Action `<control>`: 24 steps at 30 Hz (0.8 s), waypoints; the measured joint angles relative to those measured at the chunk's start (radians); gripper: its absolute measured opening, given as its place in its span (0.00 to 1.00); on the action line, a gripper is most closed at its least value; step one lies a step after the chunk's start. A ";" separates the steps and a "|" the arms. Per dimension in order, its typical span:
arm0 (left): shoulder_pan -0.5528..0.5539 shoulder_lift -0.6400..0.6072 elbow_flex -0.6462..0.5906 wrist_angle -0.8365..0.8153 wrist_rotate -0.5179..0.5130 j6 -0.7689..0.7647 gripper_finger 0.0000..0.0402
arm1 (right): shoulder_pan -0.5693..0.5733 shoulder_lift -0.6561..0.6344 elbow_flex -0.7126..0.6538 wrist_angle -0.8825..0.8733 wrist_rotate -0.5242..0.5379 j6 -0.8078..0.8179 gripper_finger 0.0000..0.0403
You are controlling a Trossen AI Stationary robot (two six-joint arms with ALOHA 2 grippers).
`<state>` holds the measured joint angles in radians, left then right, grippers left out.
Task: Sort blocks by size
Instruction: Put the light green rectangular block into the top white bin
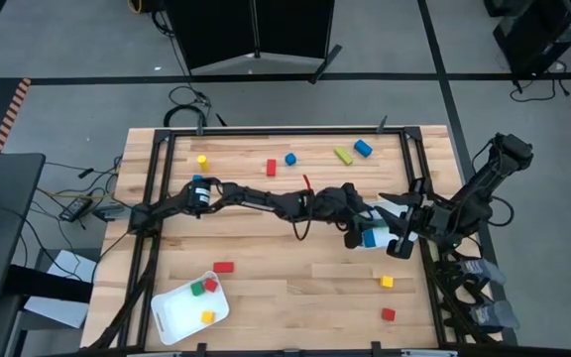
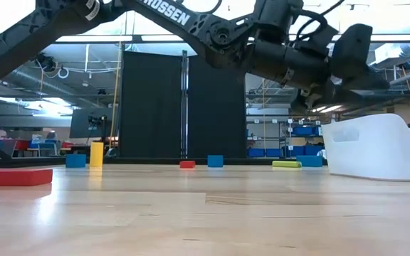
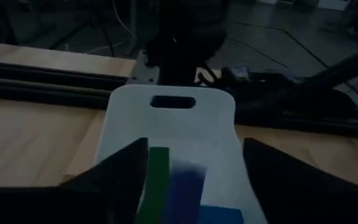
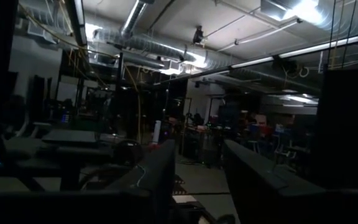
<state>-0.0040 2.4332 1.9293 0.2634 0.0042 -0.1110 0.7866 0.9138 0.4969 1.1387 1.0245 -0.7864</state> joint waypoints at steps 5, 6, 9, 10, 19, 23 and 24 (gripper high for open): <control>-0.010 -0.029 -0.003 -0.002 -0.063 0.052 0.60 | 0.000 0.000 0.000 -0.005 0.019 0.006 0.36; -0.010 -0.038 -0.003 -0.010 -0.063 0.057 0.55 | 0.000 0.000 0.000 -0.006 0.030 0.006 0.36; -0.010 -0.067 -0.027 -0.018 -0.062 0.076 0.38 | 0.001 0.000 0.000 -0.010 0.052 0.006 0.37; -0.011 -0.084 -0.055 -0.009 -0.061 0.079 0.32 | 0.001 0.000 0.000 -0.013 0.056 0.006 0.37; -0.005 -0.412 -0.678 0.495 -0.071 -0.008 0.04 | 0.001 0.006 -0.001 -0.042 0.084 0.019 0.36; -0.010 -0.621 -0.970 0.604 -0.194 -0.028 0.05 | -0.049 0.033 -0.001 -0.059 0.128 0.047 0.35; -0.014 -0.675 -1.032 0.622 -0.227 -0.029 0.05 | -0.069 0.040 -0.001 -0.071 0.133 0.064 0.35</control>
<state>-0.0182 1.7578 0.8976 0.8852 -0.2225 -0.1398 0.7179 0.9538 0.4961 1.0680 1.1571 -0.7228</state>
